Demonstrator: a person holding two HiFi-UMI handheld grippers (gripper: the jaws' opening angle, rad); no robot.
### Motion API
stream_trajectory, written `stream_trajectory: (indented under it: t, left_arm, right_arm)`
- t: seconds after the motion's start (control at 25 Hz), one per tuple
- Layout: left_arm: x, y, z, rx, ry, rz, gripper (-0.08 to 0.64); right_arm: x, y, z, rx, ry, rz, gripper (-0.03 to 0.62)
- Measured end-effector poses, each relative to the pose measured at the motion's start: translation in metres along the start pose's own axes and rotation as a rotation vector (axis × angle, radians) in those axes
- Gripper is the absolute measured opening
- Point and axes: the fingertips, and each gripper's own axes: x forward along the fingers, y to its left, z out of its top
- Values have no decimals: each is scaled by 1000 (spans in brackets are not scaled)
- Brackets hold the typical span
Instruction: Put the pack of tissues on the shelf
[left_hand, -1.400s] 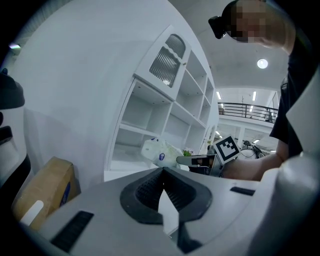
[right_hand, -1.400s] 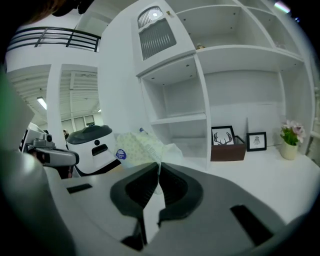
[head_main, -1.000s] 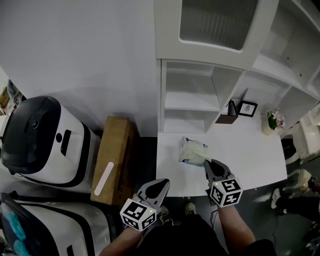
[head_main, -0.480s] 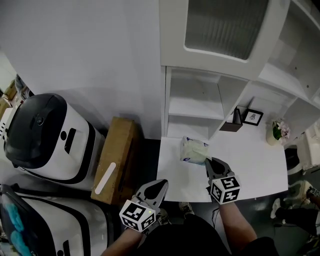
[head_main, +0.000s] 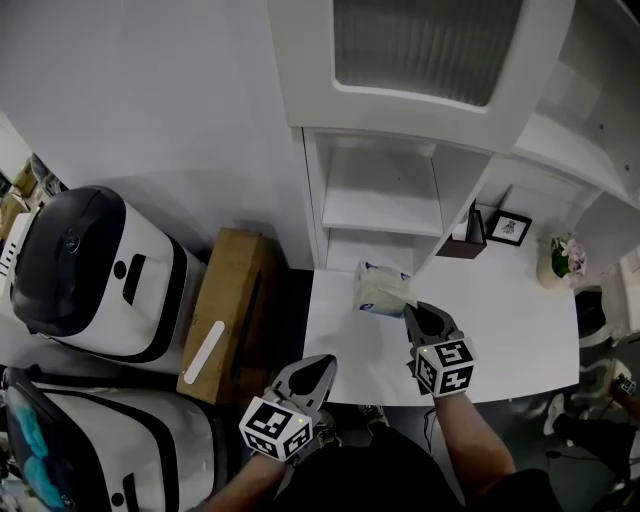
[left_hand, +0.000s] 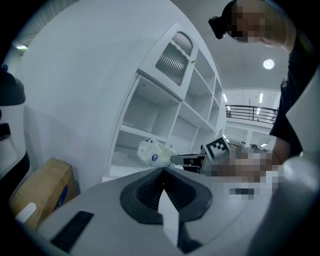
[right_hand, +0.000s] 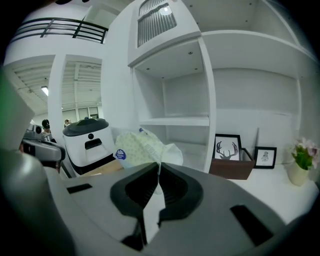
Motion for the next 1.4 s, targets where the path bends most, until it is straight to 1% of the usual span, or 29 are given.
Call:
stream_trajectory:
  t: [0.32,0.64,1.16,1.4]
  left_arm:
    - [18,0,-2,1,18,29,5]
    - [35,2,-9,-5,34,54,5]
    - [54,12,-25,-63,37,118,5]
    - [59,13,-31,-80,36,152,5]
  right_arm:
    - [27,-21,-7,1,15,14,8]
    - [68,-41,-13,-2,33,21,8]
    - [127,-64,-33,-29,97,25,8]
    - [153,-77,-44,-41,122,8,8]
